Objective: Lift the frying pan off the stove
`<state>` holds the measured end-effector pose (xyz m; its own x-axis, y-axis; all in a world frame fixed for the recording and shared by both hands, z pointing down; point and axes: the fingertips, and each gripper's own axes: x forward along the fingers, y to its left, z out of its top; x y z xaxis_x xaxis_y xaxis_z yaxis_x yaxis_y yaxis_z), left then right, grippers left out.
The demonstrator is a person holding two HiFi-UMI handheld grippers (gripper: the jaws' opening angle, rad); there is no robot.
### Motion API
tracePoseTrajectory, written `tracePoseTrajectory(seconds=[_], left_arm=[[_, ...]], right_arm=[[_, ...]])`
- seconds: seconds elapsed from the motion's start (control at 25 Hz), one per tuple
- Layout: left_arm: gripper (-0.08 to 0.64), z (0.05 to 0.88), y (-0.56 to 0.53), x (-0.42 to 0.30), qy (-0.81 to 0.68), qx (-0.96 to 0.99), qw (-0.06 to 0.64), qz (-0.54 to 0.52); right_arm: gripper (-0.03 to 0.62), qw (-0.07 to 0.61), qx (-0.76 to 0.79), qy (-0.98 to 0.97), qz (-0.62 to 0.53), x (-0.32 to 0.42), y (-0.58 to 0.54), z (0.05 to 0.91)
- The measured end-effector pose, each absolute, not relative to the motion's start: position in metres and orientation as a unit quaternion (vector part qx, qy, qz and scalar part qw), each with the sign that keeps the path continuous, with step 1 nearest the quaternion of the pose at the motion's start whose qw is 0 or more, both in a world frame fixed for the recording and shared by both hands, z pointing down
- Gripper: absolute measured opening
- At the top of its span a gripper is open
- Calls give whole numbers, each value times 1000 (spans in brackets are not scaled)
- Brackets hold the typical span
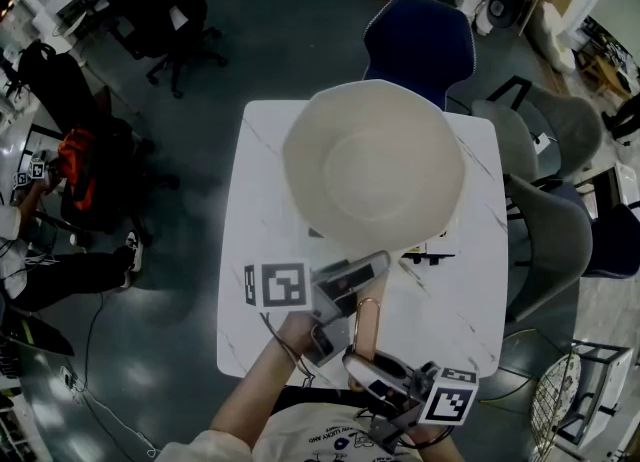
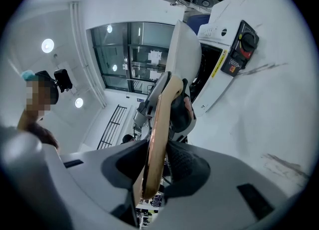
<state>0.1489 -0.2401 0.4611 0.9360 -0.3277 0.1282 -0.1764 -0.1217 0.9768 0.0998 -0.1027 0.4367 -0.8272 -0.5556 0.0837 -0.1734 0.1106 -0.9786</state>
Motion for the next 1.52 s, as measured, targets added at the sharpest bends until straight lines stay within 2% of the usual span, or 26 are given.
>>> tracePoseTrajectory(seconds=[0.96, 1.28, 1.52], left_arm=[[178, 455, -236, 149, -175, 768, 614, -59], [178, 446, -239, 142, -172, 744, 637, -102], [178, 436, -238, 130, -183, 754, 622, -111]], right_arm=[[135, 141, -245, 744, -605, 93, -99, 432], [137, 143, -245, 755, -592, 94, -101, 420], [138, 137, -232, 765, -585, 85, -98, 413]])
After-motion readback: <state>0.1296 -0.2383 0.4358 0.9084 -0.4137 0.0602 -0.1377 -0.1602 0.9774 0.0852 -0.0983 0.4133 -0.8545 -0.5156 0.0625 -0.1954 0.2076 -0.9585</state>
